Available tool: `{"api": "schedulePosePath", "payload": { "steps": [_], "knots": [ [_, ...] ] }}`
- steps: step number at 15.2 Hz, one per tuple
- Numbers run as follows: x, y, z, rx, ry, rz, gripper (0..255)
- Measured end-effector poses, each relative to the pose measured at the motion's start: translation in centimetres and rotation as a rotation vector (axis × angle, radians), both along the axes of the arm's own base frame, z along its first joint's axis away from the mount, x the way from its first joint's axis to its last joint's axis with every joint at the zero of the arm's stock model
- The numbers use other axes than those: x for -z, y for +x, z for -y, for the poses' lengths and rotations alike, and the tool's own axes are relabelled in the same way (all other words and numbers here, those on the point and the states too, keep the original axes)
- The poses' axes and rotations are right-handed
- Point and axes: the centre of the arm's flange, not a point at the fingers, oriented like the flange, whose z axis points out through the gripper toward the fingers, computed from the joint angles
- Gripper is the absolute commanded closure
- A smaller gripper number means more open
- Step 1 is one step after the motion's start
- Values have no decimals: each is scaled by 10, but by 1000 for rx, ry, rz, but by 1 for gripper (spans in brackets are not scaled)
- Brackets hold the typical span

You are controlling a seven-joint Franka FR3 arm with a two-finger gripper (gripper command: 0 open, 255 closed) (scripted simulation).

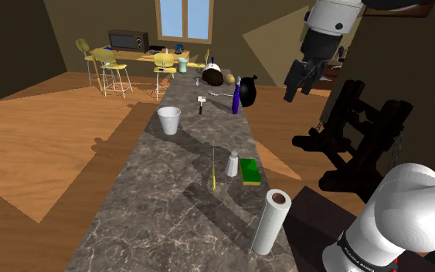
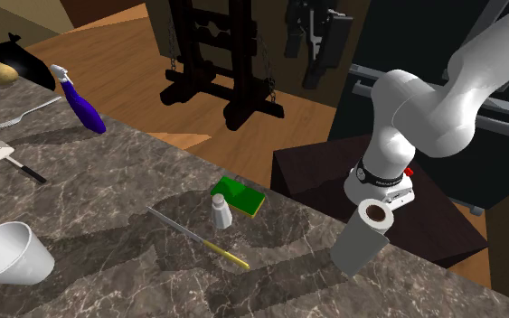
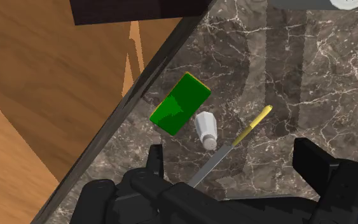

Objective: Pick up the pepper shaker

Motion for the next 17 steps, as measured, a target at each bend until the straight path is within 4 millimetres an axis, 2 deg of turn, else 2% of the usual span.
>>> {"api": "schedulePosePath", "payload": {
  "steps": [2,4,17],
  "knots": [
    [5,4,0,2,3,-3,0],
    [23,17,1,7,12,-13,0],
    [167,115,4,52,84,-83,0]
  ]
}}
